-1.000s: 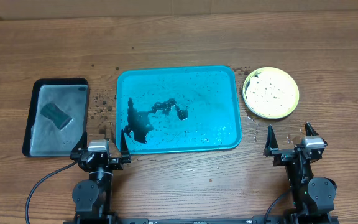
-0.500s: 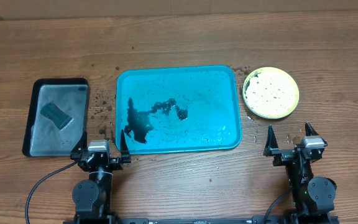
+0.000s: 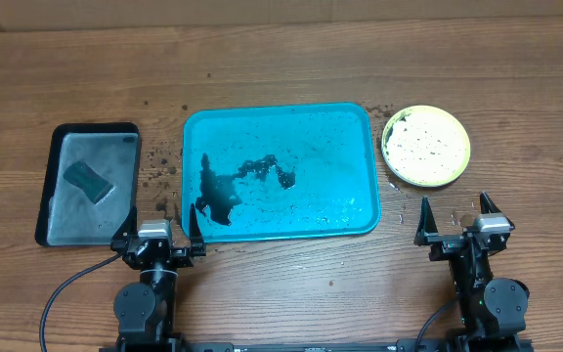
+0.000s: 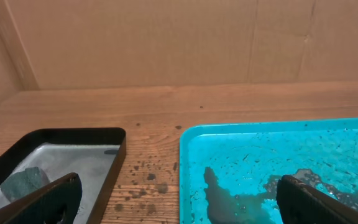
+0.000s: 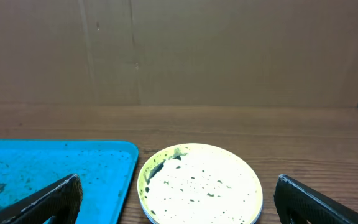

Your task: Clean dirty plates on tray and stack at the side

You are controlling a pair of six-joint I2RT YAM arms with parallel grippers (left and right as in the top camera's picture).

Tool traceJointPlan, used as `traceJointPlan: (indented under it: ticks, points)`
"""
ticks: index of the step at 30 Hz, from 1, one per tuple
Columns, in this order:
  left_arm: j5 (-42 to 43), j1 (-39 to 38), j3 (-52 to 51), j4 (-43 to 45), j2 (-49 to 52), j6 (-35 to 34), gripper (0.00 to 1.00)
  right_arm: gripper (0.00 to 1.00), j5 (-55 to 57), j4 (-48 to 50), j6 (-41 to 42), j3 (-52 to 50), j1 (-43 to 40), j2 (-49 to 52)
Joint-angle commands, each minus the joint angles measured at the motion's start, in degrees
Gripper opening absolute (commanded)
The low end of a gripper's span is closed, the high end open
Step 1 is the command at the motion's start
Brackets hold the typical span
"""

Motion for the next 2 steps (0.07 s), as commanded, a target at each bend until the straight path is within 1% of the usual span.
traceJointPlan:
  ticks: [1,2]
  points:
    - [-0.4,0.7,-0.2,0.1,-0.7,0.9,1.0,1.0,-0.3,0.2,-0.2,-0.6,-0.2,-0.6]
    - [-0.4,0.7,-0.2,0.1,-0.7,0.9,1.0,1.0,-0.3,0.2,-0.2,-0.6,-0.2,-0.6]
